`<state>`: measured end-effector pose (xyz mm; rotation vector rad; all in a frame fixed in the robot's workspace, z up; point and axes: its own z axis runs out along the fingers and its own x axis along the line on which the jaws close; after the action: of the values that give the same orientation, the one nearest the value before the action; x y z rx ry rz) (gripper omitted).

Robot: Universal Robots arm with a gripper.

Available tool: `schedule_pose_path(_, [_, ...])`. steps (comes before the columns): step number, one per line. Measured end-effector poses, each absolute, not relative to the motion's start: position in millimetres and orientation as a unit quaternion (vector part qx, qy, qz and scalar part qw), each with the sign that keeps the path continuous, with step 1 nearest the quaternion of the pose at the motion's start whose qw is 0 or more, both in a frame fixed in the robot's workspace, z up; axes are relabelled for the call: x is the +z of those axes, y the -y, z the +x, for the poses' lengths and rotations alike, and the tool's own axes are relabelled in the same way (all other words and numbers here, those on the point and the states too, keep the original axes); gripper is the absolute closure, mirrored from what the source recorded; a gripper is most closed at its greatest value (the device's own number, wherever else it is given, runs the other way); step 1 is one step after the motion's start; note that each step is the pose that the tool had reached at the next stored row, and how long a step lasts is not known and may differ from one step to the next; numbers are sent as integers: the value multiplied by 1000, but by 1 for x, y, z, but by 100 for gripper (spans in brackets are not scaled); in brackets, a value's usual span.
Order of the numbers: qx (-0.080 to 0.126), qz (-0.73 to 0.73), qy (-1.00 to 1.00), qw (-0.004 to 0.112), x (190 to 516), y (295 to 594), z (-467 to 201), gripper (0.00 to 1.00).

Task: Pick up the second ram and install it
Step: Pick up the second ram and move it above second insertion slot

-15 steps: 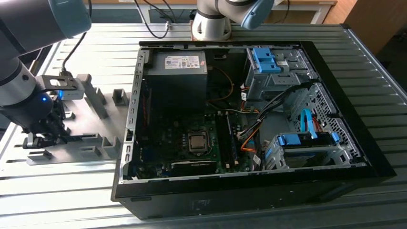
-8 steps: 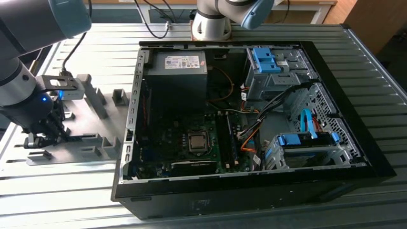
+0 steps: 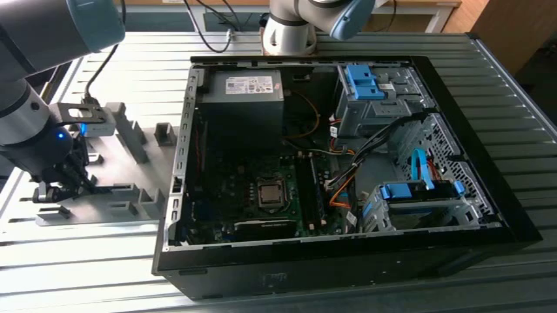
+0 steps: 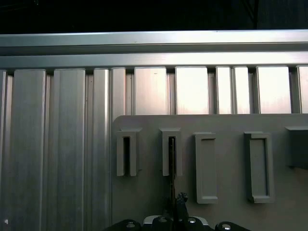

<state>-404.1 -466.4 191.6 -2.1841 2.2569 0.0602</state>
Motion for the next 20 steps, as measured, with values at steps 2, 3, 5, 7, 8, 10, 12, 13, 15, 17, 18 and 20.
schedule_pose_path(2, [19, -695, -718, 0, 192, 466, -404, 86])
schedule_pose_path(3, [19, -695, -718, 0, 192, 466, -404, 86])
schedule_pose_path(5, [19, -695, -718, 0, 192, 466, -404, 86])
schedule_pose_path(7, [19, -695, -718, 0, 192, 466, -404, 86])
schedule_pose_path(8, [19, -695, -718, 0, 192, 466, -404, 86])
schedule_pose_path(10, [19, -698, -716, 0, 192, 466, -404, 86])
schedule_pose_path(12, [19, -707, -707, 0, 192, 466, -404, 86])
schedule_pose_path(13, [19, -712, -702, 0, 191, 466, -404, 86])
schedule_pose_path(15, [19, -715, -699, 0, 191, 466, -404, 86])
schedule_pose_path(17, [19, -715, -699, 0, 191, 466, -404, 86])
schedule_pose_path(18, [19, -715, -699, 0, 192, 466, -404, 86])
schedule_pose_path(20, [19, -715, -699, 0, 192, 466, -404, 86])
